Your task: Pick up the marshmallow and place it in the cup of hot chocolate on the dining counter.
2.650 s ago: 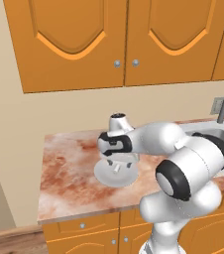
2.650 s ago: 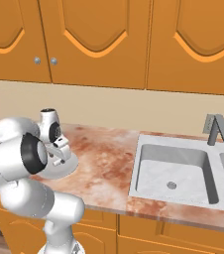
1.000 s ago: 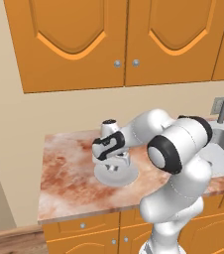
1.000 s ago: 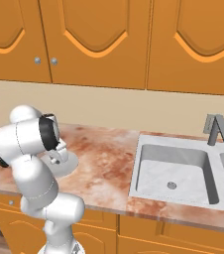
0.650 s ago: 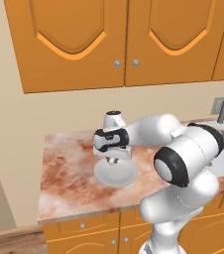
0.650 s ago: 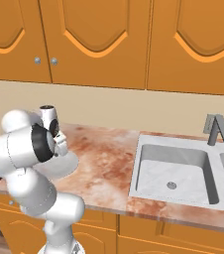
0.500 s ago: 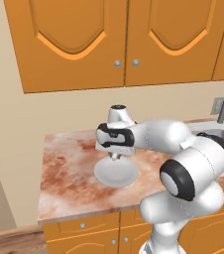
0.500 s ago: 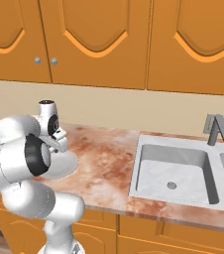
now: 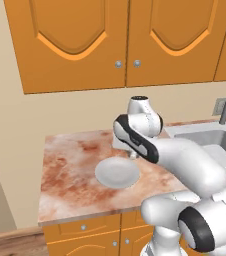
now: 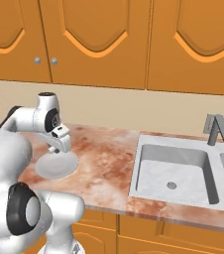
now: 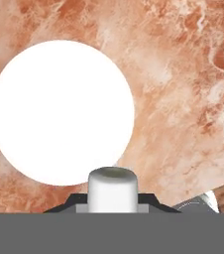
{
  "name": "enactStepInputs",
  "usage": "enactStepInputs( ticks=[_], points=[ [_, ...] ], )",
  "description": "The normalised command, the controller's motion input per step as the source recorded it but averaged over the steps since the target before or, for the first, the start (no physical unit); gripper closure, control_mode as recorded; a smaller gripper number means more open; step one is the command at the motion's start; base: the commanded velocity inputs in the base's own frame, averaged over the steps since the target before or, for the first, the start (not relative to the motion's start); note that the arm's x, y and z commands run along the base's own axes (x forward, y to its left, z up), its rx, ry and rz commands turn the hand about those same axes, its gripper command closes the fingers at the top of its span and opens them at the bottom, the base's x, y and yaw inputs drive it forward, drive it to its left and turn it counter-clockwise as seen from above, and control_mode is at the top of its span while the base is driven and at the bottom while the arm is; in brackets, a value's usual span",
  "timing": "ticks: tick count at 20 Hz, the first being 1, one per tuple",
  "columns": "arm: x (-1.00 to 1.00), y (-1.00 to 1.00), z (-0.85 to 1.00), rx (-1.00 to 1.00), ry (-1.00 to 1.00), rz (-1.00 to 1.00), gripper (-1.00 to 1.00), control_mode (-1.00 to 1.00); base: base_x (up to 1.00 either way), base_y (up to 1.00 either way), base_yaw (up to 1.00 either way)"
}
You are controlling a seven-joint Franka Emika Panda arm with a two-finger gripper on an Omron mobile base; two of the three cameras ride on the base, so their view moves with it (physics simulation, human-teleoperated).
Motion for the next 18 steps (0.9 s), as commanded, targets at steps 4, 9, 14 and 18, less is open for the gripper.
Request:
enactStepInputs(
  ticks=[4, 9, 14, 18],
  points=[
    [-0.48, -0.32, 0.74, 0.00, 0.00, 0.09, 1.00, -1.00, 0.00, 0.00, 0.00],
    [-0.47, -0.34, 0.83, 0.00, 0.00, 0.16, 1.00, -1.00, 0.00, 0.00, 0.00],
    [-0.70, -0.41, 0.51, 0.00, -0.07, 0.11, 1.00, -1.00, 0.00, 0.00, 0.00],
    [-0.63, -0.39, 0.25, 0.00, -0.08, 0.07, 1.00, -1.00, 0.00, 0.00, 0.00]
  ],
)
